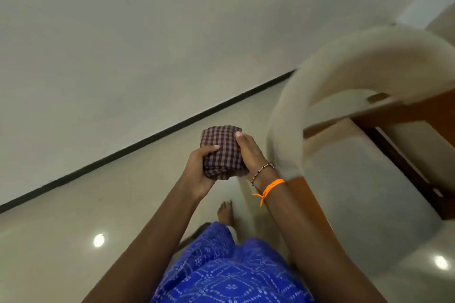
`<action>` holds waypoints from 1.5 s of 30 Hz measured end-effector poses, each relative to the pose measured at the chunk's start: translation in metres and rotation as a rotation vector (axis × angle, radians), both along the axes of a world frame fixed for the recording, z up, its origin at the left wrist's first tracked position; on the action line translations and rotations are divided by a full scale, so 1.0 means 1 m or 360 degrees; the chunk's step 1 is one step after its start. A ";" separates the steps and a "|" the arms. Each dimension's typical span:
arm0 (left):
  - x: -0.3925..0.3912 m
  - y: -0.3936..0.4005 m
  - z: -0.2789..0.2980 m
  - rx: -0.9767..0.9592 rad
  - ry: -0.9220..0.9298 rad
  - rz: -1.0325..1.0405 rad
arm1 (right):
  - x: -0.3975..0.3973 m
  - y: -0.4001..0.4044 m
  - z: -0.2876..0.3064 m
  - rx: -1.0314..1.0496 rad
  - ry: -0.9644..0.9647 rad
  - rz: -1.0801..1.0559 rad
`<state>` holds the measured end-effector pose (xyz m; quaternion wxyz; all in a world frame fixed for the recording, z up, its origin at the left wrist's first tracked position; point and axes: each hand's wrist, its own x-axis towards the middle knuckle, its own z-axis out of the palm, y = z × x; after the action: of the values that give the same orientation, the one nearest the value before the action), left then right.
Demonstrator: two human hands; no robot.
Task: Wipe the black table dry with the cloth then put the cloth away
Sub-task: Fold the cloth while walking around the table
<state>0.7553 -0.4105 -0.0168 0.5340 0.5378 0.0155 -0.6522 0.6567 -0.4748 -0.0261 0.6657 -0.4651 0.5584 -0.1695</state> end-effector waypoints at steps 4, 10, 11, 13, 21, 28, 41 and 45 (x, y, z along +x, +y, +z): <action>0.061 -0.058 0.021 -0.0052 -0.0037 -0.0034 | 0.051 -0.054 0.023 0.0357 -0.0239 -0.0160; 0.108 -0.147 0.039 -0.0059 -0.0120 -0.0216 | 0.088 -0.142 0.040 0.0170 -0.0461 -0.0327; 0.112 -0.164 0.039 -0.0051 -0.0135 -0.0207 | 0.094 -0.158 0.040 0.0139 -0.0444 -0.0372; 0.119 -0.197 0.036 -0.0068 -0.0178 -0.0236 | 0.104 -0.191 0.038 0.0047 -0.0416 -0.0414; 0.126 -0.357 0.043 -0.0104 -0.0447 -0.0606 | 0.098 -0.317 0.036 -0.0467 -0.0107 -0.0530; 0.071 -0.484 0.059 -0.0262 -0.0564 -0.1005 | 0.038 -0.411 0.040 -0.0428 -0.0019 -0.1206; -0.081 -0.718 0.042 -0.0428 -0.0602 -0.1672 | -0.102 -0.592 0.030 -0.0012 -0.0604 -0.1862; -0.132 -0.801 0.047 -0.0460 -0.0668 -0.1754 | -0.142 -0.664 0.037 -0.0138 -0.0399 -0.1929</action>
<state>0.6237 -1.2117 0.0305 0.1770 0.5058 -0.4597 -0.7082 0.5146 -1.1392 0.0104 0.4921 -0.0684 0.6334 -0.5932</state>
